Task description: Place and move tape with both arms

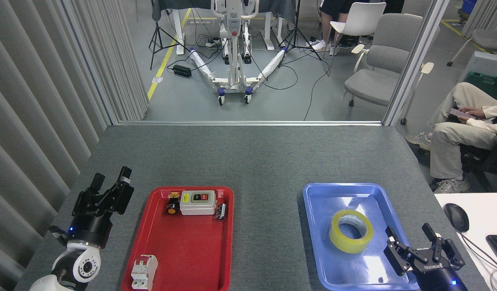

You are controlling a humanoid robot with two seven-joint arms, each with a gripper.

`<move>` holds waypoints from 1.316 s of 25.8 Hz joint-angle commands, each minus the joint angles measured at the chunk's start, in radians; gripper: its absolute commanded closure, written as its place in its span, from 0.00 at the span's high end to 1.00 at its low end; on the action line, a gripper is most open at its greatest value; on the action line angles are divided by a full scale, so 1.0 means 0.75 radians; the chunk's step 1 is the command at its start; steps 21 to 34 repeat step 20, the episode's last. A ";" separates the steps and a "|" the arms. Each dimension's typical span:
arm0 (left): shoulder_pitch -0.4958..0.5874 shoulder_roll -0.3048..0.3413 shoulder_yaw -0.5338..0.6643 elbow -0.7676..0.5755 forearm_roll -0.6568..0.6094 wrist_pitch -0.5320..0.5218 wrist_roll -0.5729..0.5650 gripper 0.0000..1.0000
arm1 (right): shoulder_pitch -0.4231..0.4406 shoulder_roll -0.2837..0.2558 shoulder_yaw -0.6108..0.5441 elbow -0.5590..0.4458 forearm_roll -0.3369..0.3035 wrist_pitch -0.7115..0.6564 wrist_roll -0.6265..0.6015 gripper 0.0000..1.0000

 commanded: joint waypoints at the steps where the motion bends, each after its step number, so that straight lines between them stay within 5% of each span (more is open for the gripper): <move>1: 0.010 0.000 0.001 0.025 0.013 -0.024 -0.032 1.00 | 0.065 0.054 -0.042 -0.067 0.103 0.082 -0.060 1.00; 8: 0.047 0.014 0.007 0.039 0.013 -0.135 -0.333 1.00 | 0.049 0.058 -0.132 -0.063 0.107 0.110 -0.073 1.00; 15: 0.037 -0.015 0.011 0.084 0.011 -0.119 -0.335 1.00 | 0.010 0.066 -0.124 -0.040 0.023 0.102 -0.058 1.00; 20: 0.059 -0.013 0.160 0.082 0.025 -0.133 -0.331 1.00 | -0.013 0.072 -0.116 -0.018 0.021 0.096 -0.054 1.00; 34: 0.059 -0.013 0.160 0.082 0.025 -0.133 -0.331 1.00 | -0.013 0.072 -0.116 -0.018 0.021 0.096 -0.054 1.00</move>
